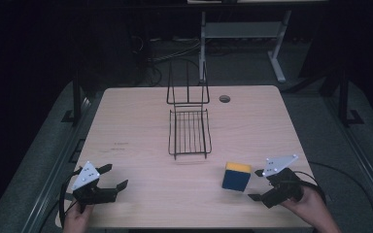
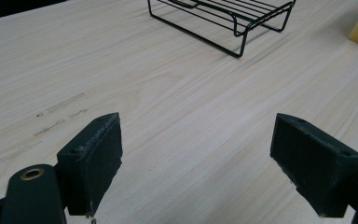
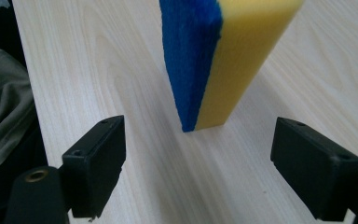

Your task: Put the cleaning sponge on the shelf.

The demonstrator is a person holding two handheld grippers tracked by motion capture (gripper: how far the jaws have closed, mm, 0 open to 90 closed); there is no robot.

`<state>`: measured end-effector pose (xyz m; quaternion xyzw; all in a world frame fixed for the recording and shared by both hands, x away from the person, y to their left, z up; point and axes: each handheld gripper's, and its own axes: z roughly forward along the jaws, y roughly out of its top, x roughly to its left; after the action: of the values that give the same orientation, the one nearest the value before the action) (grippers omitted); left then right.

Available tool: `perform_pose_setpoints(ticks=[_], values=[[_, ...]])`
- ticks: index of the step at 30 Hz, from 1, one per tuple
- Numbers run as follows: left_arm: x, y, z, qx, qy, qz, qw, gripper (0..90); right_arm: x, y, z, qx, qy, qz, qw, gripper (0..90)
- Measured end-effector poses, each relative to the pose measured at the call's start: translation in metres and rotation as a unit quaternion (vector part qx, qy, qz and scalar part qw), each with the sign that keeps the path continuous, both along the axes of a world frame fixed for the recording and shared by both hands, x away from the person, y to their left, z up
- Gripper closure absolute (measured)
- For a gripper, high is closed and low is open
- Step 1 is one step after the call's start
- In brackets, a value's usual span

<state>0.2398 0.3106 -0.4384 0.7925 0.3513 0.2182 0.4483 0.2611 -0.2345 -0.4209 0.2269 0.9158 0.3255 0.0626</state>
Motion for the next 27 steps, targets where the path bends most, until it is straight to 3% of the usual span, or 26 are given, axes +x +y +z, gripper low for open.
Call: perform_pose_setpoints(ticks=[27], values=[[0.000,-0.001,0.000,0.000,-0.001,-0.002,1.0000,16.2,0.018,0.020,0.006,-0.016,0.002,0.020,0.9997,18.0]])
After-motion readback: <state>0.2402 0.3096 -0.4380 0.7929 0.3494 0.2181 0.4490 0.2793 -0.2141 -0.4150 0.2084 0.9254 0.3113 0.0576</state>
